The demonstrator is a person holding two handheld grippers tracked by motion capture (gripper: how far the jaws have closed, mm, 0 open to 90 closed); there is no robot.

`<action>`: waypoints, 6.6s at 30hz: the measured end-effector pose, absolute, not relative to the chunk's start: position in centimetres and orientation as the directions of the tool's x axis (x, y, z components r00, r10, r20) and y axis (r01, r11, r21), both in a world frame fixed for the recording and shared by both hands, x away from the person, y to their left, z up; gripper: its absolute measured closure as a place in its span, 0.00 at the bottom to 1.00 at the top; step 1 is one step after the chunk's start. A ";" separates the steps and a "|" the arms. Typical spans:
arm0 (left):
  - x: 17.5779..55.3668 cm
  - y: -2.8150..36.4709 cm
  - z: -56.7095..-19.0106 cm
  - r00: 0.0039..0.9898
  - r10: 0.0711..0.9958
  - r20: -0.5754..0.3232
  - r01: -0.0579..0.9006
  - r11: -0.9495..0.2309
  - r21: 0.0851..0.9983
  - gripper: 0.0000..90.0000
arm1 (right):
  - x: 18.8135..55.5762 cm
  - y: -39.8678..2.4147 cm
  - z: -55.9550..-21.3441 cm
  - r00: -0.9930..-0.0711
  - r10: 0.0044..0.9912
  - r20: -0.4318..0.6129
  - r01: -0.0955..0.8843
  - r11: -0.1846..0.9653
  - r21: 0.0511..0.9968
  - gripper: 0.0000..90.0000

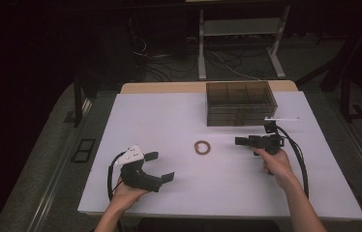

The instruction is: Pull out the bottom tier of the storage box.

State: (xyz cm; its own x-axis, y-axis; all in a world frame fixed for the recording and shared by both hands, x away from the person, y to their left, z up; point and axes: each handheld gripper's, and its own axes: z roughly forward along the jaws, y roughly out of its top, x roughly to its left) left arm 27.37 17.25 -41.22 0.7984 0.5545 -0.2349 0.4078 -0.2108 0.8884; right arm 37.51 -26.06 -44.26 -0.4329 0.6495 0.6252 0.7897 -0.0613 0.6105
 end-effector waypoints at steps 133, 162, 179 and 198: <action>27.8 16.6 -41.7 0.816 0.537 -0.215 0.412 -0.278 0.867 0.00 | 42.2 -27.4 -50.1 0.084 0.351 0.933 0.712 -0.676 0.190 0.88; 27.7 16.6 -41.6 0.816 0.539 -0.210 0.411 -0.285 0.866 0.00 | 40.4 -26.8 -49.8 0.120 0.334 0.935 0.702 -0.695 0.158 0.89; 27.7 16.6 -41.7 0.817 0.538 -0.210 0.410 -0.285 0.866 0.00 | 38.9 -26.8 -50.0 0.121 0.330 0.936 0.696 -0.701 0.157 0.90; 27.7 16.5 -41.7 0.818 0.536 -0.209 0.411 -0.289 0.865 0.00 | 38.6 -26.6 -49.9 0.118 0.351 0.929 0.693 -0.699 0.176 0.88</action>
